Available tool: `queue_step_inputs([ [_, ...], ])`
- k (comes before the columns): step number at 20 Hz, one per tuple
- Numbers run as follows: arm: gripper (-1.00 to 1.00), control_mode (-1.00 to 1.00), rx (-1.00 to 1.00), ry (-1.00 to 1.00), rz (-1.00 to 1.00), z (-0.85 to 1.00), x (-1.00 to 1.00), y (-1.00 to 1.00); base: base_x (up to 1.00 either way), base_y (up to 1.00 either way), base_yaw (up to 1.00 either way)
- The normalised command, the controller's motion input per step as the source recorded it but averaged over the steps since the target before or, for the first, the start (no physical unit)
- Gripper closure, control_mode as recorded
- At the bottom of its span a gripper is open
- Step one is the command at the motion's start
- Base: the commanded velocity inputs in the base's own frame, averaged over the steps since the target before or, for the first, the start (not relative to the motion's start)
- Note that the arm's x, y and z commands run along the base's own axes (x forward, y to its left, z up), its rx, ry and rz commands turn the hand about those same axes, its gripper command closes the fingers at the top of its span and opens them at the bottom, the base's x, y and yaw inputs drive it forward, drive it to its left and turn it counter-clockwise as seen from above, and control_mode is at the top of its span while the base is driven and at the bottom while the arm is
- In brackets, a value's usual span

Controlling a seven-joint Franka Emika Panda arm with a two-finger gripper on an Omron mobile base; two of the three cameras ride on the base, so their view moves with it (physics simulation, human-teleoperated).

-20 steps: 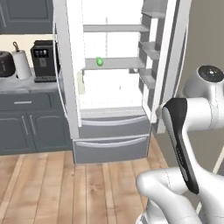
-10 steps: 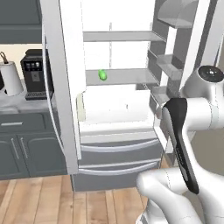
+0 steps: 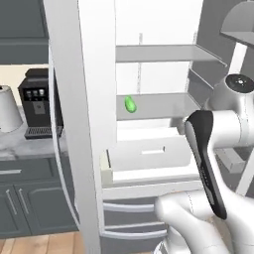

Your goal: Take the cheese, steak, and corn from the fridge and place them on the plate on the dining counter to create an appetizer plate.

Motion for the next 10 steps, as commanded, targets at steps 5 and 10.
queue_step_inputs([
  [5, -1.00, 1.00, 0.00, 0.00, 0.00, 0.00, 0.00, 0.00, 0.84, 0.67, -0.02],
  [10, -1.00, -1.00, 0.00, 0.00, 0.00, 0.00, 0.09, -0.01, 0.52, 0.30, -0.04],
])
